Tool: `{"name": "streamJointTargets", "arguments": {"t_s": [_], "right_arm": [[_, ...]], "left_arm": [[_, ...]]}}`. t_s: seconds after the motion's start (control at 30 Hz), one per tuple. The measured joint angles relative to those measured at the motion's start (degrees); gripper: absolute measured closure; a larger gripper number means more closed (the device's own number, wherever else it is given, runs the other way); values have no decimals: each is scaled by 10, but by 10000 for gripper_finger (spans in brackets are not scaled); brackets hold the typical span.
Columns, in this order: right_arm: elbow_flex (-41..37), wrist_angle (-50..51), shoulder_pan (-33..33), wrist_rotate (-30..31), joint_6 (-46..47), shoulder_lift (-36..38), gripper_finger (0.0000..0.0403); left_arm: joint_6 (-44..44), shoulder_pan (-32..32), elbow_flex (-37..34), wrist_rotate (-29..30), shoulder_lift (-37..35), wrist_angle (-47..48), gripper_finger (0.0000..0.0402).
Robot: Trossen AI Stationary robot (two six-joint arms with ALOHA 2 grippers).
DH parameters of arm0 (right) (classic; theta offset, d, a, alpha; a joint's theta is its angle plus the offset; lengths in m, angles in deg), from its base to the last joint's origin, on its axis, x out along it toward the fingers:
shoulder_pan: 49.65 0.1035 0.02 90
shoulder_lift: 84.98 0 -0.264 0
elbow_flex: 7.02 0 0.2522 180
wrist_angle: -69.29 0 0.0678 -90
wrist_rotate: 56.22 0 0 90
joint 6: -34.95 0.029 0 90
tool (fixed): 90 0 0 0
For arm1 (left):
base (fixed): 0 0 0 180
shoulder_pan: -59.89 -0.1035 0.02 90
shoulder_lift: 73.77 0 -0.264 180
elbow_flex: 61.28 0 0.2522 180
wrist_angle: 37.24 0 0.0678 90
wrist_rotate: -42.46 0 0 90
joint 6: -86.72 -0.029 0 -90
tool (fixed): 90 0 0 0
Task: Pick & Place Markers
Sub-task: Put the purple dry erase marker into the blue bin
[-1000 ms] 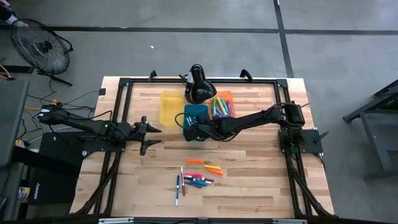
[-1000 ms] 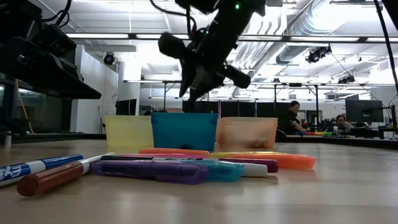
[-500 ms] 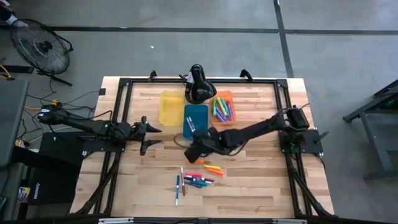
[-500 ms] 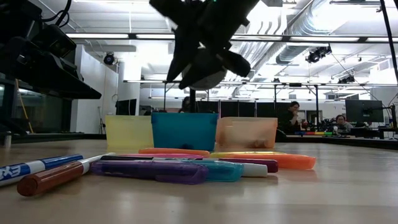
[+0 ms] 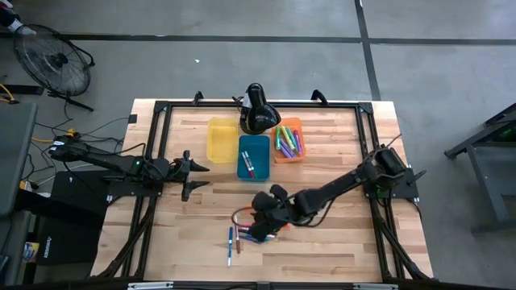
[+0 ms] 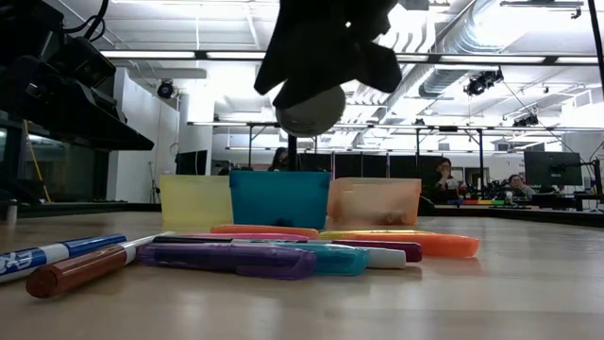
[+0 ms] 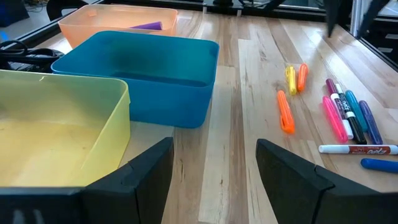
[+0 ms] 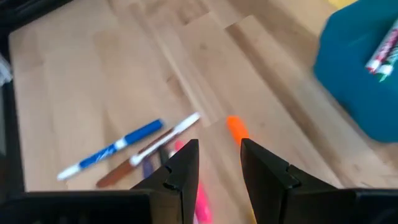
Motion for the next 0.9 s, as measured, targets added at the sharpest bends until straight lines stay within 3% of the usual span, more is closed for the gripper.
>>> {"name": "streamJointTargets", "arguments": {"t_s": [0.3,0.5,0.7,0.9], "right_arm": [[0,34,43,-4,-53,0,295],[-1,68,47,-90,-73,-18,295],[1,70,47,-123,-96,-40,295],[69,127,47,-114,-140,-84,295]], "left_arm": [[0,0,0,0,0,0,177],[0,0,0,0,0,0,177],[0,0,0,0,0,0,177],[0,0,0,0,0,0,177]]}}
